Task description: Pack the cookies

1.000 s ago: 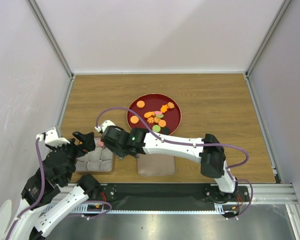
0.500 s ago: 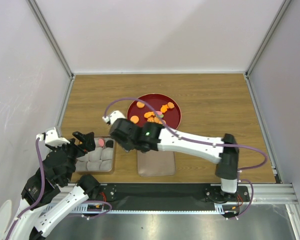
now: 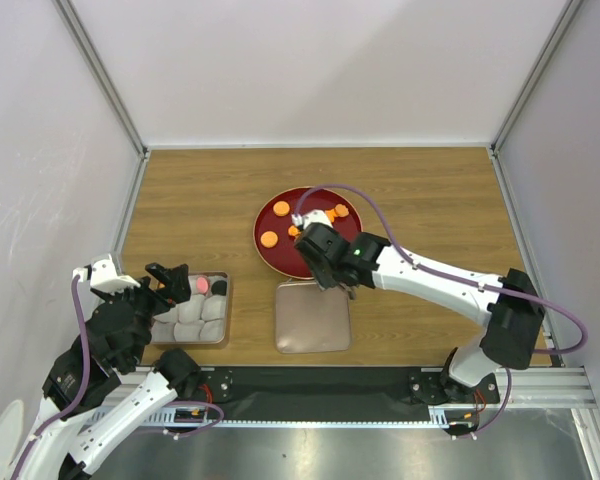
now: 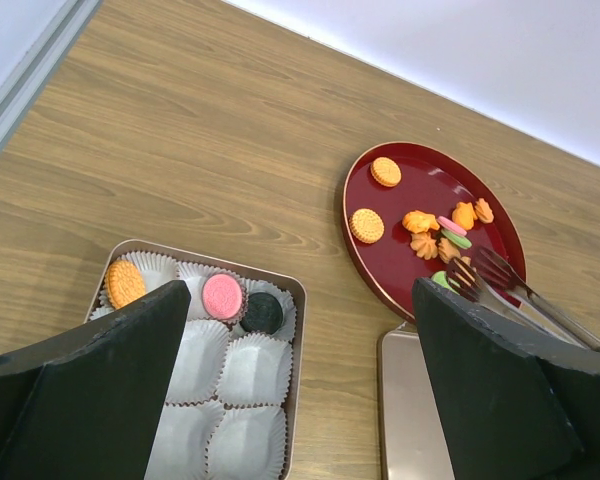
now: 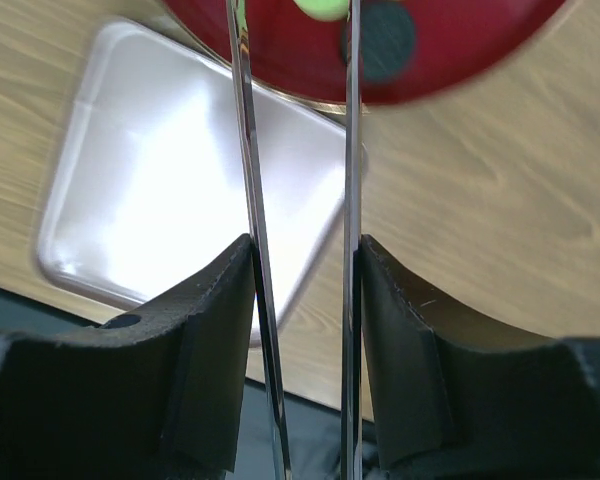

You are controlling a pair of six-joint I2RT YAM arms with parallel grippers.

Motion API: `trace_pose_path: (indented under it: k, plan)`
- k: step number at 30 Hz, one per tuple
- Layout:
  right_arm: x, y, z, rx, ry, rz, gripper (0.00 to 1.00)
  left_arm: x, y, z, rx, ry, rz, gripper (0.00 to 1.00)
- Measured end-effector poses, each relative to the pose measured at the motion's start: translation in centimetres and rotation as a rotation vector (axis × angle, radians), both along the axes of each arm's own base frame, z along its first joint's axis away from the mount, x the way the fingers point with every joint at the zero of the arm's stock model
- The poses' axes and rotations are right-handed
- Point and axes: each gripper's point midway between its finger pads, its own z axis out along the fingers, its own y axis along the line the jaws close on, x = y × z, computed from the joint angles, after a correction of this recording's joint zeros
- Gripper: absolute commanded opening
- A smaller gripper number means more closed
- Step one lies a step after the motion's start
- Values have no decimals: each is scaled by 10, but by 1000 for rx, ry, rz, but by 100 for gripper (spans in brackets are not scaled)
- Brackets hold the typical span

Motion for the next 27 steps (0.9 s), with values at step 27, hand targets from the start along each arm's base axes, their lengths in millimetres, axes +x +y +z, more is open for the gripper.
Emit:
trace_pose_path:
  k: [27]
  plan:
    - [34,-48,-25,70,66,-145,53,0,0,0,3,0,-1,100]
